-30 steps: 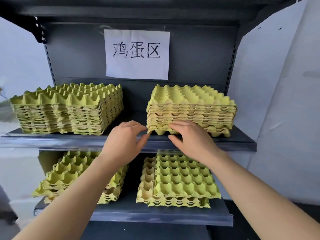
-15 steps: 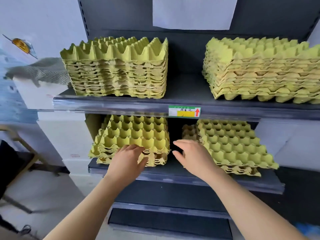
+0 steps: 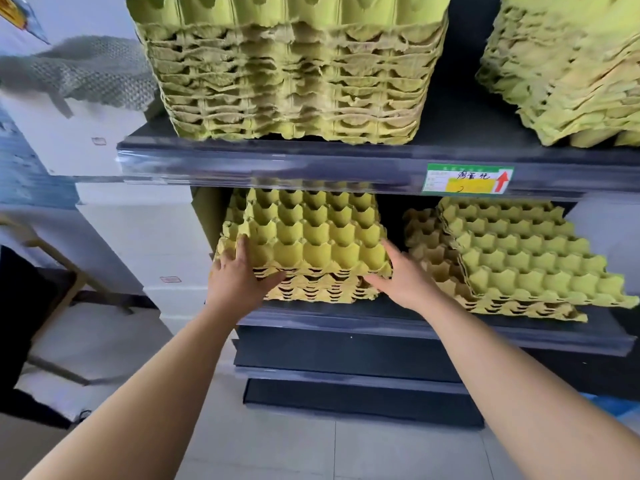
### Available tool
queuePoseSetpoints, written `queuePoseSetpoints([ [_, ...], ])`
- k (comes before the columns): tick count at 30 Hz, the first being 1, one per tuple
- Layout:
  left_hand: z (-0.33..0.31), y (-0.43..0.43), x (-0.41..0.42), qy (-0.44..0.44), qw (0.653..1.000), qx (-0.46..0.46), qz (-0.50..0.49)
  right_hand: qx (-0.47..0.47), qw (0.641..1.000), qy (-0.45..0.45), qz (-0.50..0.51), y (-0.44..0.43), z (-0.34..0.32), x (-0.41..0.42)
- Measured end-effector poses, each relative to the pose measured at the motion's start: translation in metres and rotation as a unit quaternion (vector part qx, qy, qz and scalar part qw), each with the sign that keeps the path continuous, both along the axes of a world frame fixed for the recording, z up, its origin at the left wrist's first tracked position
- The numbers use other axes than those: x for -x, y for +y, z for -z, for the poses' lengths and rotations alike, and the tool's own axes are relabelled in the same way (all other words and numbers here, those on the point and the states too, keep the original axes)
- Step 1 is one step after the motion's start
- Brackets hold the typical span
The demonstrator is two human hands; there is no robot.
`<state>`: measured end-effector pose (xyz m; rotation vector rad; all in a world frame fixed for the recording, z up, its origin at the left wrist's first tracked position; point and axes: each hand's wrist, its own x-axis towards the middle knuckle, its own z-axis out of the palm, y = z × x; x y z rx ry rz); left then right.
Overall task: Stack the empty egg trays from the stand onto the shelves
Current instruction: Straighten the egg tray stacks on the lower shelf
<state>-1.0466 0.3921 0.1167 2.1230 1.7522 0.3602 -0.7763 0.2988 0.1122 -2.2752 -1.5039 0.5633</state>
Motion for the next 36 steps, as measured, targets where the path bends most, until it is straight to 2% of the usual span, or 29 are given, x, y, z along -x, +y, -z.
queuePoseSetpoints([
  [4, 0.009, 0.013, 0.001, -0.095, 0.994, 0.048, -0.006, -0.025, 0.998, 0.055, -0.005, 0.011, 0.010, -0.002],
  [10, 0.007, 0.011, 0.000, -0.189, 0.982, -0.005, -0.018, -0.100, 0.993, 0.066, 0.004, 0.014, 0.006, -0.001],
  [17, -0.011, 0.014, 0.017, -0.228, 0.971, -0.064, -0.029, -0.170, 0.983, 0.069, -0.005, 0.022, -0.009, 0.013],
  [25, 0.007, 0.023, 0.049, -0.218, 0.974, 0.039, -0.047, -0.089, 0.992, 0.092, -0.023, 0.037, 0.016, 0.041],
  [28, 0.016, 0.023, 0.047, -0.214, 0.975, 0.044, -0.041, -0.062, 0.993, 0.101, -0.020, 0.038, 0.024, 0.041],
  [33, 0.025, 0.026, 0.055, -0.268, 0.959, 0.090, -0.020, -0.026, 0.983, 0.177, -0.031, 0.037, 0.027, 0.043],
  [36, 0.026, 0.025, 0.056, -0.293, 0.952, 0.094, -0.010, -0.045, 0.981, 0.189, -0.022, 0.036, 0.026, 0.045],
])
